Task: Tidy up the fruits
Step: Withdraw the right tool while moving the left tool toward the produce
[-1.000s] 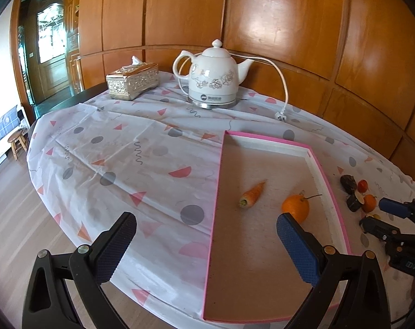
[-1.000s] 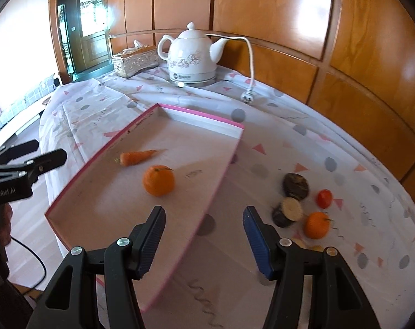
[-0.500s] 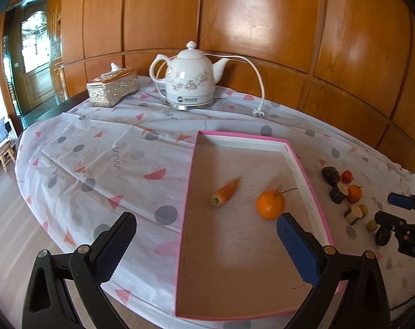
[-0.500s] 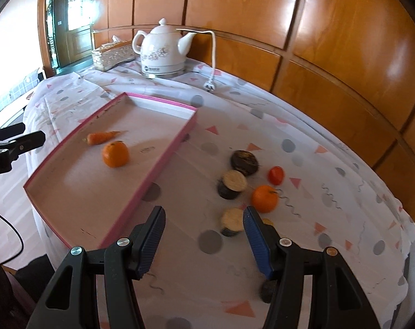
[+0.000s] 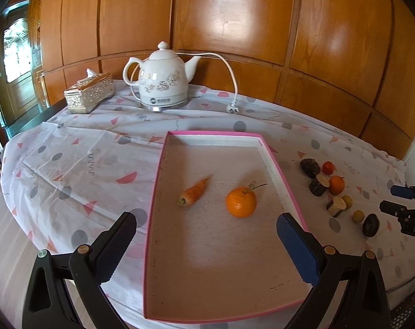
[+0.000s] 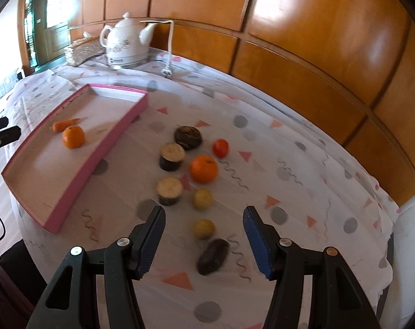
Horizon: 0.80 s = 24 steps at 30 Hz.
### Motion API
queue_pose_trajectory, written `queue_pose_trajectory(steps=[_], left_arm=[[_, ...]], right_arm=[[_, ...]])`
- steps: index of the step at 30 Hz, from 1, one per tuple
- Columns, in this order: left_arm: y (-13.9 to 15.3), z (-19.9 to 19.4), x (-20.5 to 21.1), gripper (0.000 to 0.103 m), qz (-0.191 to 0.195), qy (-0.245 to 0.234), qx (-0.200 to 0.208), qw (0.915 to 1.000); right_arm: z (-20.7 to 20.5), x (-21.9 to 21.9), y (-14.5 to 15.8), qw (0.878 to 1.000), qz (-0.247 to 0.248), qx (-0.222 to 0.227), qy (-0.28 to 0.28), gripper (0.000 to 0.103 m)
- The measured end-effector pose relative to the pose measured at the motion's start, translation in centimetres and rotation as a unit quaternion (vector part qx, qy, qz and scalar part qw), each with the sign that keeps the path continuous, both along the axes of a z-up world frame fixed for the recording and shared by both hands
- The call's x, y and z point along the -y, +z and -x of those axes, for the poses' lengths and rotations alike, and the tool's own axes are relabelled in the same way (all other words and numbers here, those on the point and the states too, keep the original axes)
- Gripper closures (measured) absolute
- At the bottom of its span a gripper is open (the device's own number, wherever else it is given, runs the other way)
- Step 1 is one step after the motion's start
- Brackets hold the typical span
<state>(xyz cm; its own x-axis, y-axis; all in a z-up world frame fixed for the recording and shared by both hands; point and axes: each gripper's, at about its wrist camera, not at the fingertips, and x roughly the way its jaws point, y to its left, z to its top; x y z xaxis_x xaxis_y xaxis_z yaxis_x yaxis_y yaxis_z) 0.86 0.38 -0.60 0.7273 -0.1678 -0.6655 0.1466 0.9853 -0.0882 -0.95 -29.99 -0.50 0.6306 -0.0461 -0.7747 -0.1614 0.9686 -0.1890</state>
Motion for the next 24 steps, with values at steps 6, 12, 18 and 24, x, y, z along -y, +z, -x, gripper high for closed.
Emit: queue_pose_trajectory(steps=[6, 12, 18, 24], left_arm=[[0.5, -0.2, 1.6, 0.000, 0.001, -0.026, 0.000, 0.9997], [1.0, -0.5, 4.0, 0.000, -0.019, -0.060, -0.004, 0.9980], [1.2, -1.1, 5.7, 0.000, -0.018, -0.081, -0.013, 0.9965], [1.5, -1.5, 7.4, 0.000, -0.035, -0.095, -0.008, 0.9948]], right_arm=[[0.4, 2.8, 0.0, 1.000, 0.002, -0.007, -0.030, 0.043], [0.4, 5.6, 0.2, 0.998, 0.000, -0.010, -0.064, 0.043], [0.5, 8.7, 0.1, 0.995, -0.005, -0.014, -0.103, 0.043], [0.8, 11.8, 0.0, 0.989, -0.015, -0.016, -0.147, 0.043]])
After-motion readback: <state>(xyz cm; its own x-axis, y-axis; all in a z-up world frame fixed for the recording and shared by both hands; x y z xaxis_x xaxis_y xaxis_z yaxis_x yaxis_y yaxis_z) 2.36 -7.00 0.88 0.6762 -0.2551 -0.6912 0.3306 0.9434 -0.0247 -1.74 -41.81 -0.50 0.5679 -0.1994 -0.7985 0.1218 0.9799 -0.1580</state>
